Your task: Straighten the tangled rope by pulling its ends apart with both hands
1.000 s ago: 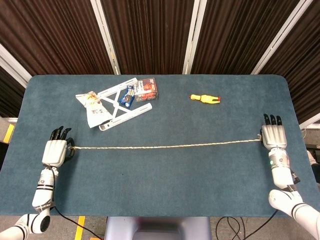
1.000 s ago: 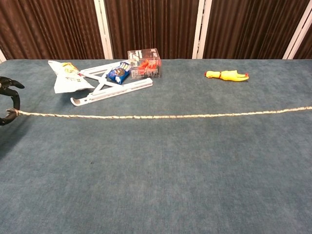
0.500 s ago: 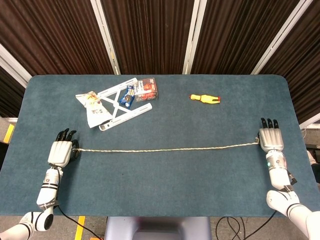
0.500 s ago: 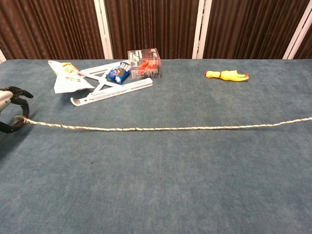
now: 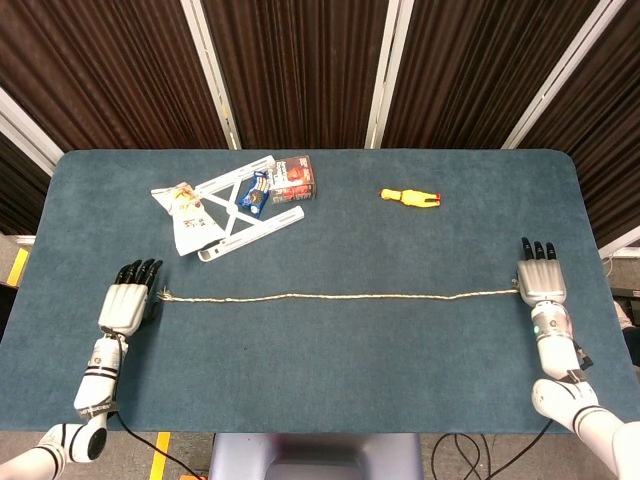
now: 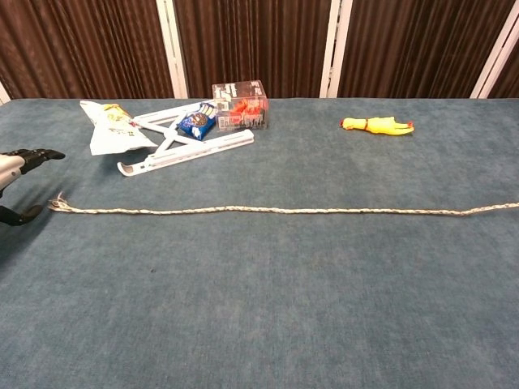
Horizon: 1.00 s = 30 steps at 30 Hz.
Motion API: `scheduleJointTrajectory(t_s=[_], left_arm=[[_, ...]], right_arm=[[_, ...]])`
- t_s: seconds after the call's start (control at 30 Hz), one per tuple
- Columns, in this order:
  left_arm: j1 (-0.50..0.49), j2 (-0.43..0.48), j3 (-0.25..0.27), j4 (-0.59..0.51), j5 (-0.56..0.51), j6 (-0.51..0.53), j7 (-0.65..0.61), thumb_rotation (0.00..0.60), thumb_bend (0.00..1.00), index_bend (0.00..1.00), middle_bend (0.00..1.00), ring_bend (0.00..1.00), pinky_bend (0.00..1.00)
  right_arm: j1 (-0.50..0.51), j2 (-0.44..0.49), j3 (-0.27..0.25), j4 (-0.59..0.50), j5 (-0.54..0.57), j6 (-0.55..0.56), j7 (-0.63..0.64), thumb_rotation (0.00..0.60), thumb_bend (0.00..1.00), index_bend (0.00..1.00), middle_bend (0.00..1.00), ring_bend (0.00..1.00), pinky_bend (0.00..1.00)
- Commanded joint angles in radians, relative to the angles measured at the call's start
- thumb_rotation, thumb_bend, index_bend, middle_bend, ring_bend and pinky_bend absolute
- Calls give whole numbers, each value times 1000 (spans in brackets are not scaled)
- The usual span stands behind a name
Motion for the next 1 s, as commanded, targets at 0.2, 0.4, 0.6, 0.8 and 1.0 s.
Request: scheduleJointTrajectory(t_s=[0.2,0.4,0.6,0.8,1.0], left_arm=[[22,67,5,-99,-7,6,2,597,414,0,0,0,110],[33,121,11,-191,2,11,-16,547,400,0,0,0,110],[74,272,29,-380,53,75,-88,514,383,0,0,0,100],[150,409,56,-508,109,204,-102,495,381,0,0,0,88],[283,466,133,-567,219,414,-123,518,377,0,0,0,91]], right_arm=[[-10,47,9,-82,49,13,-87,600,207,0,0,0,0],[-19,74,8,-139,56,44,-108,600,158,0,0,0,0],[-66,174,2,-304,2,161,-73,600,158,0,0,0,0],[-181,319,-40,-559,-169,412,31,600,157,0,0,0,0],[-324,382,-144,-700,-385,695,64,600,157,0,0,0,0]])
